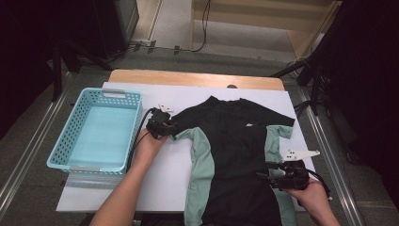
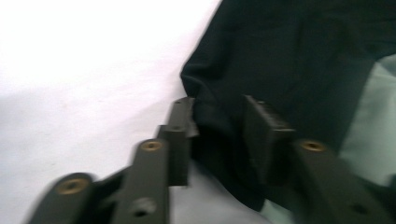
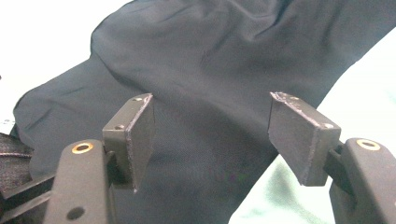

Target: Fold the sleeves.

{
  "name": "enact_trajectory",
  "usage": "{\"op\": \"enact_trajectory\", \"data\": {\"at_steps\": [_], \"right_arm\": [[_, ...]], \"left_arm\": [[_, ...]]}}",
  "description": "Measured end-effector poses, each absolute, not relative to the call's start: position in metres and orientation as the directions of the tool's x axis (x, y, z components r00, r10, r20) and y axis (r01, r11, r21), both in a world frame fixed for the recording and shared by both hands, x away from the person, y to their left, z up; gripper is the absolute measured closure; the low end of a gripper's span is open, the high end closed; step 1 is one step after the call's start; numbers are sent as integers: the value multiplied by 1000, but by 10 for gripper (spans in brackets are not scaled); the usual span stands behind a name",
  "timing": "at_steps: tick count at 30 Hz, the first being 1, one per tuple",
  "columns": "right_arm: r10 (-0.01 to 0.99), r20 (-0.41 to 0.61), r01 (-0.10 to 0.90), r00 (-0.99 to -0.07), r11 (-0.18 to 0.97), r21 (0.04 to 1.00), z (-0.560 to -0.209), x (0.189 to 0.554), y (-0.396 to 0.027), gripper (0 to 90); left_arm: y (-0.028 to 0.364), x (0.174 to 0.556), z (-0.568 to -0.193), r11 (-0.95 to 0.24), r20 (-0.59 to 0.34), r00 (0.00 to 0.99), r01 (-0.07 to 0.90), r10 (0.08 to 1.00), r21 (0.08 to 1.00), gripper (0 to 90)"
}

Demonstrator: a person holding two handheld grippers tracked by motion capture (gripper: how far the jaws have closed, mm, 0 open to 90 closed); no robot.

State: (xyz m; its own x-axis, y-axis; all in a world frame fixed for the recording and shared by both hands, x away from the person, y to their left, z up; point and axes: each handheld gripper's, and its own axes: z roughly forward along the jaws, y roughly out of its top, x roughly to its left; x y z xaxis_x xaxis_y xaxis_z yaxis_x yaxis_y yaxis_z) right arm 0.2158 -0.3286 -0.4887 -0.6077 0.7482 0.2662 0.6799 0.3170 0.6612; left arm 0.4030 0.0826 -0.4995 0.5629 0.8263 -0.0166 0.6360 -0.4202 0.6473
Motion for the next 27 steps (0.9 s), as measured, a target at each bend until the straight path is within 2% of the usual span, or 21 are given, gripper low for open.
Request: {"op": "enact_trajectory", "data": {"at_steps": [4,14,27], "right_arm": [[742,259,669,-618,324,669,-488,215,-328,310],[720,278,651,-636,308,694,-483,215,-325,315],[713,271,647,-646,324,690,-484,217,-322,314]], "left_arm": [[81,403,-499,-413,-50,569,651,821,637,854],[88,409,-490,-328,-191,537,720,822,612,862],[83,404,-463,-295,-238,569,686,787,666,862]]}}
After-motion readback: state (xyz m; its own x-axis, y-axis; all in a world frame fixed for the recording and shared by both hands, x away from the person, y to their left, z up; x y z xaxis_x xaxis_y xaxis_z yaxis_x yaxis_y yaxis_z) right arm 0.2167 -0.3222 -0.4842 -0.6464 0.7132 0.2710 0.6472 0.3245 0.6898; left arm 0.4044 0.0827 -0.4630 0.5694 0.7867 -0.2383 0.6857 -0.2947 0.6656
